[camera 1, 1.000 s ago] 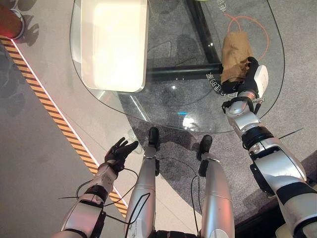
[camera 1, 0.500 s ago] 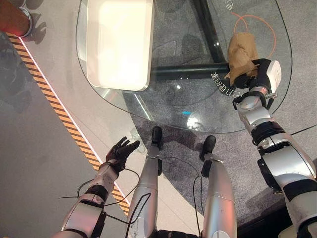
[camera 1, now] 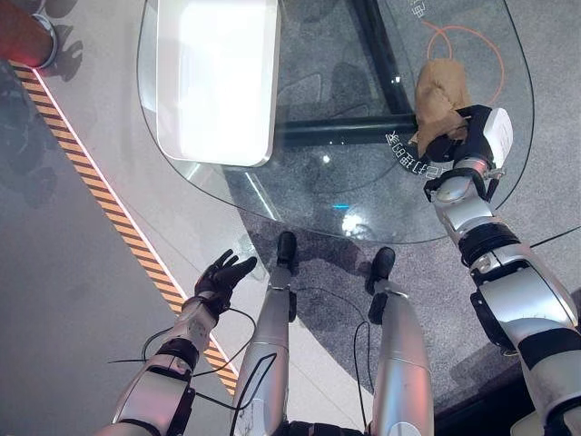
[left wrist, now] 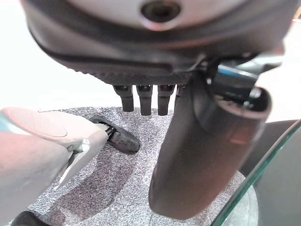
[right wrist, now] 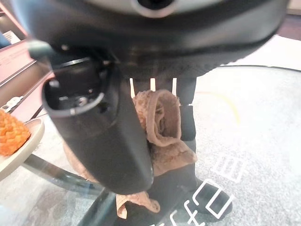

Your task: Wipe the table with a cloth and put it in the basket.

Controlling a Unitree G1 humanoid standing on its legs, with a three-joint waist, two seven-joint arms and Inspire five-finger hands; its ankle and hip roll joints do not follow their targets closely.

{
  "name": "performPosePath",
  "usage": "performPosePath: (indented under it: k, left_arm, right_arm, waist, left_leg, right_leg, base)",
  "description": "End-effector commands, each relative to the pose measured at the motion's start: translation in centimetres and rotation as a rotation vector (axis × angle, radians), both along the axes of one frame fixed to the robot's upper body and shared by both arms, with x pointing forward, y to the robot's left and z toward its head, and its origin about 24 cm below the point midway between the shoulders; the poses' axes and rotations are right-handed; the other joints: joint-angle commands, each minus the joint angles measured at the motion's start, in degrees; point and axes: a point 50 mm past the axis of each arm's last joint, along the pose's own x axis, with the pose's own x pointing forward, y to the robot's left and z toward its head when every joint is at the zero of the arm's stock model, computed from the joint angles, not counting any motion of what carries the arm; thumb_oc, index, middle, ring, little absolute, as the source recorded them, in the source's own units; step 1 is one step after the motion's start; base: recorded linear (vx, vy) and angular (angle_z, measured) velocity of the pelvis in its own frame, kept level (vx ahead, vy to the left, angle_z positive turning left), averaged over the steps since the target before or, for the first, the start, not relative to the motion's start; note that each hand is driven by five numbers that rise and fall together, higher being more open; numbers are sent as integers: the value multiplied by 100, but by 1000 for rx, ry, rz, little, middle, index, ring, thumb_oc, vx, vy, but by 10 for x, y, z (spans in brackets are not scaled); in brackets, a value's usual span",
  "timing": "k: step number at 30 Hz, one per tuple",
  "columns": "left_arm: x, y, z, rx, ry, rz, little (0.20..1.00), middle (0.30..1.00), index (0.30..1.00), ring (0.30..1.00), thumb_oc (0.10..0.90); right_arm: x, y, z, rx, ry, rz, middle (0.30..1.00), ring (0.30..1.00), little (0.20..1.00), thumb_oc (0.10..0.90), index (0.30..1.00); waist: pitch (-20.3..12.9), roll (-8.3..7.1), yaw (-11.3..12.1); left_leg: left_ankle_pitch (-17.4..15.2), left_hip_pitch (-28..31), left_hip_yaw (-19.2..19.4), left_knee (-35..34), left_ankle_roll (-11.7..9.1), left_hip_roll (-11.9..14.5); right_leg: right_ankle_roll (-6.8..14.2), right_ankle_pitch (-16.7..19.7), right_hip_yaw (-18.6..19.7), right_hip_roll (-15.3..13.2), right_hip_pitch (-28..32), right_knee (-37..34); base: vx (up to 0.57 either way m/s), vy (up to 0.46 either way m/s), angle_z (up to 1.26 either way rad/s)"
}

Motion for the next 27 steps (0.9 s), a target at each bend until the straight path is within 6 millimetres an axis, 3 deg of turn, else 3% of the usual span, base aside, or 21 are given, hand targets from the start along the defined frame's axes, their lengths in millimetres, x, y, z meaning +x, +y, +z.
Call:
performPosePath:
  k: [1,9,27]
  left_arm:
    - [-6,4,-5,-11,10,32,900,900,900,900,800]
    - [-7,-3,-8,-20,6,21,900,900,900,900,800]
    - [-6,-21,-10,-33,4,1,900,900,900,900,800]
  right_arm:
    - [5,50,38,-113,-136,262,300,300,200,100,300]
    - [2,96,26,-133,-106,445,300,300,200,100,300]
    - [-8,146,-20,-207,64,652,300,300,200,100,300]
  waist:
    - [-107,143,16]
    - [-107,176,46]
    - [-107,231,75]
  left_leg:
    - [-257,-58,412,201,538,-521]
    - [-208,-17,435,117,533,-541]
    - [-136,-21,450,65,533,-584]
  right_leg:
    - [-114,303,-241,369,104,-600]
    - [-130,299,-268,362,129,-634]
    - [-151,326,-310,328,125,-675]
  base:
    - [0,0,0]
    - [0,0,0]
    - [0,0,0]
